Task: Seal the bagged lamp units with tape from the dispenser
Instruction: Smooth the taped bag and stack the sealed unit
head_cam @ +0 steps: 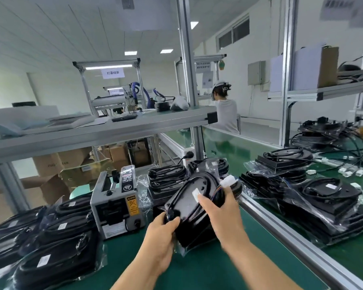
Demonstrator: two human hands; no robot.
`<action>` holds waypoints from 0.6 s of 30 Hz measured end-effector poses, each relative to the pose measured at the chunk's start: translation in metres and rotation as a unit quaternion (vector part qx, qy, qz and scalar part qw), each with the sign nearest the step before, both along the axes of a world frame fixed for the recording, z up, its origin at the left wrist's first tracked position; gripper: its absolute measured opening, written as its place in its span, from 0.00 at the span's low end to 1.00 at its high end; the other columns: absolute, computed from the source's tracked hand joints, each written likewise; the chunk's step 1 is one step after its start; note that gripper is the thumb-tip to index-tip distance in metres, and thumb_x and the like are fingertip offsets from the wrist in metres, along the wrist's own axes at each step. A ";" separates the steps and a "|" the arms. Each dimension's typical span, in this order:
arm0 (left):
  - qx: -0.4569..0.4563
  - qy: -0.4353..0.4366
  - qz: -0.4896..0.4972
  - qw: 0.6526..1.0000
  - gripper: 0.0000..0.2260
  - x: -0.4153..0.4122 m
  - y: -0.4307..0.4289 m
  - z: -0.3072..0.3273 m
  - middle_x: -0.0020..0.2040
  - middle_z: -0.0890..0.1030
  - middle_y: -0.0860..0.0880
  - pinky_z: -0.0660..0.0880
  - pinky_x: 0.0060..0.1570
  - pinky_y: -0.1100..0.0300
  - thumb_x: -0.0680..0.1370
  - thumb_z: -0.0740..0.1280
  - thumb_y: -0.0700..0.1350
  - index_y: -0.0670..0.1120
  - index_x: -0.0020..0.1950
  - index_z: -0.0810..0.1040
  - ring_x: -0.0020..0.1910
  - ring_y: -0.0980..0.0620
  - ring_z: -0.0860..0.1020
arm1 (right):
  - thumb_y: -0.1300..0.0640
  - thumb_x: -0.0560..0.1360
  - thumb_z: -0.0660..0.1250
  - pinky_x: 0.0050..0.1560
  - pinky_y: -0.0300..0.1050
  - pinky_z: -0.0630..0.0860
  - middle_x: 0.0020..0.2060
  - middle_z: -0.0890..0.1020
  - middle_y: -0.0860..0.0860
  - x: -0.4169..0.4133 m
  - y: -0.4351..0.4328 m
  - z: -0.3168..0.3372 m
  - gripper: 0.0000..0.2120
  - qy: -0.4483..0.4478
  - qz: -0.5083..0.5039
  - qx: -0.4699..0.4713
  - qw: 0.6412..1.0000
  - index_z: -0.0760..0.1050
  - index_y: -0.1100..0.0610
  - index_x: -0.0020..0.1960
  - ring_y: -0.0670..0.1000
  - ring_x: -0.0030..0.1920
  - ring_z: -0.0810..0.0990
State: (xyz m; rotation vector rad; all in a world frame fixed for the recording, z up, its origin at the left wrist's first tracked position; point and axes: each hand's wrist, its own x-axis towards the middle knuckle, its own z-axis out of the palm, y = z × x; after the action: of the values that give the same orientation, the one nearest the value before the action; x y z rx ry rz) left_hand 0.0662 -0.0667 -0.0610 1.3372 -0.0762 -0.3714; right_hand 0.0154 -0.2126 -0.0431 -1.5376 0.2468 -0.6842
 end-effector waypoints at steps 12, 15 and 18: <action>-0.031 0.070 0.026 0.997 0.20 -0.075 0.118 -0.042 0.57 0.83 0.36 0.70 0.67 0.39 0.74 0.73 0.32 0.36 0.66 0.76 0.59 0.34 0.80 | 0.49 0.53 0.83 0.52 0.29 0.75 0.60 0.79 0.31 -0.043 0.094 -0.013 0.49 -0.030 0.263 0.032 0.964 0.66 0.37 0.70 0.32 0.60 0.77; 0.006 0.065 0.019 0.998 0.18 -0.083 0.133 -0.047 0.53 0.84 0.36 0.80 0.53 0.49 0.71 0.76 0.32 0.35 0.60 0.80 0.54 0.35 0.83 | 0.51 0.55 0.82 0.61 0.37 0.73 0.62 0.80 0.36 -0.044 0.111 -0.018 0.45 -0.035 0.250 0.017 0.967 0.68 0.36 0.68 0.37 0.63 0.77; 0.043 0.054 0.011 0.998 0.16 -0.082 0.143 -0.047 0.52 0.85 0.36 0.81 0.48 0.53 0.70 0.78 0.33 0.35 0.57 0.83 0.53 0.36 0.83 | 0.58 0.63 0.82 0.65 0.36 0.66 0.65 0.76 0.33 -0.043 0.121 -0.020 0.45 -0.073 0.210 -0.026 0.975 0.63 0.28 0.68 0.33 0.66 0.72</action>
State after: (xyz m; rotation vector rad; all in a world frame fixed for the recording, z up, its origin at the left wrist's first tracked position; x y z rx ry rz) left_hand -0.0163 0.0762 -0.1075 1.3991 0.0457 -0.4321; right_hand -0.0277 -0.0916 -0.0632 -1.5165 -0.2066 -0.4656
